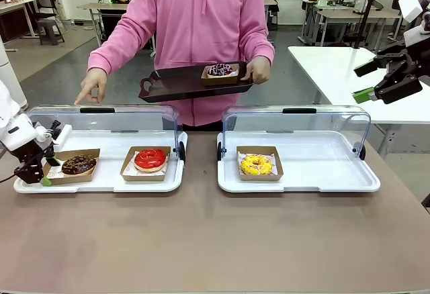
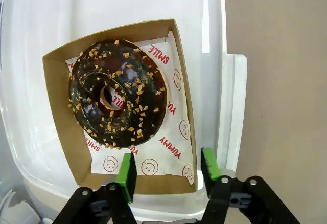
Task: Provide the desired donut to the person.
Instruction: Pick up and lift the Paper togo box containing the Donut pointed at by the person.
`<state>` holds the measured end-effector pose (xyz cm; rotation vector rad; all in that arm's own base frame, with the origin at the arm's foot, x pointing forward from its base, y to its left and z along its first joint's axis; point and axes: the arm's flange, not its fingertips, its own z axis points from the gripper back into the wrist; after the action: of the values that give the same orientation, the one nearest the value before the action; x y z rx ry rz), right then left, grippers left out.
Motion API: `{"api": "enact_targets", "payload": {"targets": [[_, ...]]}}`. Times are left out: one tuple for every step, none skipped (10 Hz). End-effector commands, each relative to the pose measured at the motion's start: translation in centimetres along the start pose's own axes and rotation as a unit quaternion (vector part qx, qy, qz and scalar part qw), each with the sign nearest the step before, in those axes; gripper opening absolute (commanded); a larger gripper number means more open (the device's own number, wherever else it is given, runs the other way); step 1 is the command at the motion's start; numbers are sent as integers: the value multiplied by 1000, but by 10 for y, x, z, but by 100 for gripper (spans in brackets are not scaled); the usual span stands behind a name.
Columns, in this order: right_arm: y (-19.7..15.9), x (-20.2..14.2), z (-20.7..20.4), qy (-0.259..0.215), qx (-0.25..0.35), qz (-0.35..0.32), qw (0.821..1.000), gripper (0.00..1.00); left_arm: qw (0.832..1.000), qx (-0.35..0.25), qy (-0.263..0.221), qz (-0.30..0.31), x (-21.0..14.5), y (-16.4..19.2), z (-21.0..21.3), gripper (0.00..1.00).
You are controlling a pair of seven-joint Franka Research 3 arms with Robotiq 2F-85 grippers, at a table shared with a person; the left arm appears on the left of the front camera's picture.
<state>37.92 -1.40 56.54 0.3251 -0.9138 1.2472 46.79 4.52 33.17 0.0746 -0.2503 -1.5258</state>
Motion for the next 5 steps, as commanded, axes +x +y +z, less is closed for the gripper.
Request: {"api": "enact_targets", "payload": {"targets": [[1, -1, -1, 0, 4, 3, 1000, 100, 1000, -7, 19, 3, -2, 2, -1, 0], [1, -1, -1, 0, 4, 3, 1000, 100, 1000, -9, 21, 4, -2, 4, -3, 15], [1, -1, -1, 0, 4, 3, 1000, 100, 1000, -11, 19, 1, -2, 4, -3, 6], [1, -1, -1, 0, 4, 3, 1000, 100, 1000, -14, 22, 0, -3, 4, -4, 0], [1, -1, -1, 0, 4, 3, 1000, 100, 1000, -11, 23, -1, -2, 5, -6, 0]]}}
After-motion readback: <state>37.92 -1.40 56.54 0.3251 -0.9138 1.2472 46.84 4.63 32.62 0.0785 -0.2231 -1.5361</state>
